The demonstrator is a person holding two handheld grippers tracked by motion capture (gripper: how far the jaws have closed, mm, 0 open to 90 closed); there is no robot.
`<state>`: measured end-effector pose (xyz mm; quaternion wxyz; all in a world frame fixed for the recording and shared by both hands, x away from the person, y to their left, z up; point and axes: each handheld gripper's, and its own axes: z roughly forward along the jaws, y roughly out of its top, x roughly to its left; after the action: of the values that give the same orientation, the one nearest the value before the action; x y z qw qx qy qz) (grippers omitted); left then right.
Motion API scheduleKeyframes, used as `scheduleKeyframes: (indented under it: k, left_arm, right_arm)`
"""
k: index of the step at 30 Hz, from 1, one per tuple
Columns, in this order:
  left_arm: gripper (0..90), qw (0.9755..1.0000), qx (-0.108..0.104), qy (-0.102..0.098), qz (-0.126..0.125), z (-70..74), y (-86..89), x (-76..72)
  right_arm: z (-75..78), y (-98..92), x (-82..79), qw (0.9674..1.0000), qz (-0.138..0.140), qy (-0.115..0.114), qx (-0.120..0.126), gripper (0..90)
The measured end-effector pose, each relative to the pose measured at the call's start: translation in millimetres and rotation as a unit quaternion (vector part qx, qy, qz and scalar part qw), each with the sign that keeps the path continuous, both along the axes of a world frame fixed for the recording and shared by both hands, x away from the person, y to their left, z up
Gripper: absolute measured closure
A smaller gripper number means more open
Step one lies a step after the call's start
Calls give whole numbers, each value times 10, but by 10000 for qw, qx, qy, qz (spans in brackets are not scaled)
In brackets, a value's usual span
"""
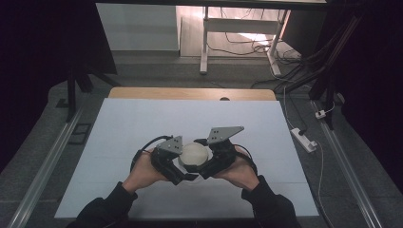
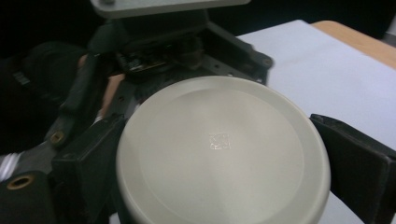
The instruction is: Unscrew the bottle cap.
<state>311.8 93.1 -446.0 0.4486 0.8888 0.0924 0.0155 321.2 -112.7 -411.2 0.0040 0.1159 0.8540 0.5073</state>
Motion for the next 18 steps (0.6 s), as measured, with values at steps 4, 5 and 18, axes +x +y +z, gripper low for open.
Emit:
scheduleKeyframes:
  k: [4, 5, 18]
  left_arm:
    - [74, 9997, 4, 8, -231, -8, -9, -11]
    - [75, 9996, 6, 2, -268, -12, -12, -15]
    - [74, 9994, -39, -31, 352, 0, 9, 10]
  right_arm:
    - [-3, -25, 4, 9994, 334, 45, 18, 76]
    - [-5, -29, 3, 9992, 397, 26, -5, 75]
    - [40, -70, 20, 9998, -142, 24, 115, 2]
